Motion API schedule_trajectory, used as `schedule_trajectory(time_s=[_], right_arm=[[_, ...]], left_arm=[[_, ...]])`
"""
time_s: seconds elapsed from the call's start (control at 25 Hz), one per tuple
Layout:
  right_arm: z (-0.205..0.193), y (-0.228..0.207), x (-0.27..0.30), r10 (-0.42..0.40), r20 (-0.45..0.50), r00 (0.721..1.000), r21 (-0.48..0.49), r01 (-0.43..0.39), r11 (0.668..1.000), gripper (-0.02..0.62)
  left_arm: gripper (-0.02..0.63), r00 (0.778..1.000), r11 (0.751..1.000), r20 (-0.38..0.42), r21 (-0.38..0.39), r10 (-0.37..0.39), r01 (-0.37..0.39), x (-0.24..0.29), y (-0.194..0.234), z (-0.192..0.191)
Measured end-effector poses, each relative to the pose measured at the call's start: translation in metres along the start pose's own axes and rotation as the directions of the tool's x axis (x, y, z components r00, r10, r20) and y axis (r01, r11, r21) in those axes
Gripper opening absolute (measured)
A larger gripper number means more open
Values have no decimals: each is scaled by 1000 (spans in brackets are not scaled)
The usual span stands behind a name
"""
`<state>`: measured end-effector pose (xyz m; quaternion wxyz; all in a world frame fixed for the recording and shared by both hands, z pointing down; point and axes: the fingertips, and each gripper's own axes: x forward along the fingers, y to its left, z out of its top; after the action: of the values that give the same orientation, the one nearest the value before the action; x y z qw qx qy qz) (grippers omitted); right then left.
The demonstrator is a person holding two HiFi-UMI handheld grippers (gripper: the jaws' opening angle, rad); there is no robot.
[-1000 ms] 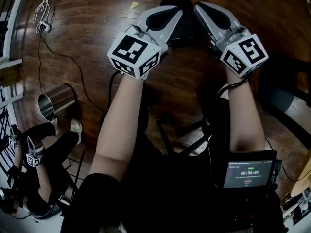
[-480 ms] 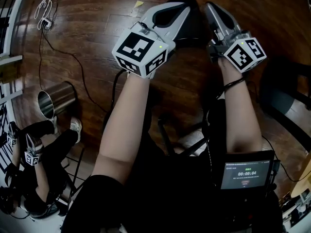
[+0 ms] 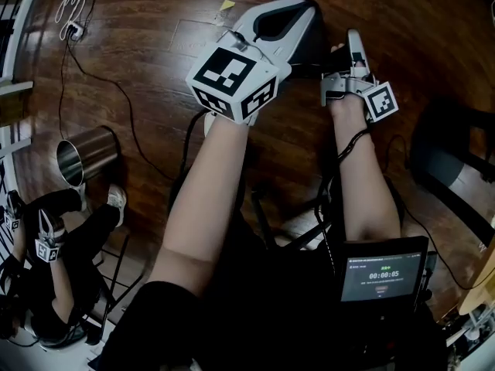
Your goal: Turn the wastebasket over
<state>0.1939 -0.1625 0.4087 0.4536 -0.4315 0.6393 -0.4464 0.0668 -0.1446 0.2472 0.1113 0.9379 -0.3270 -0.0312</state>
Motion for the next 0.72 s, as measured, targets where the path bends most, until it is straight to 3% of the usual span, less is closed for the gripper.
schedule_trajectory(time_s=[0.2,0.72], right_arm=[[-9,-33,-14,-27,17,999,42,27,999,12],[-80,-137,-106,-253,-32,967,44,254,966,48]], left_arm=[[3,1000,1000,-2,13,-3,3,-3,-1,4],[3,996,999,88,-34,15,-12,-15,17,24]])
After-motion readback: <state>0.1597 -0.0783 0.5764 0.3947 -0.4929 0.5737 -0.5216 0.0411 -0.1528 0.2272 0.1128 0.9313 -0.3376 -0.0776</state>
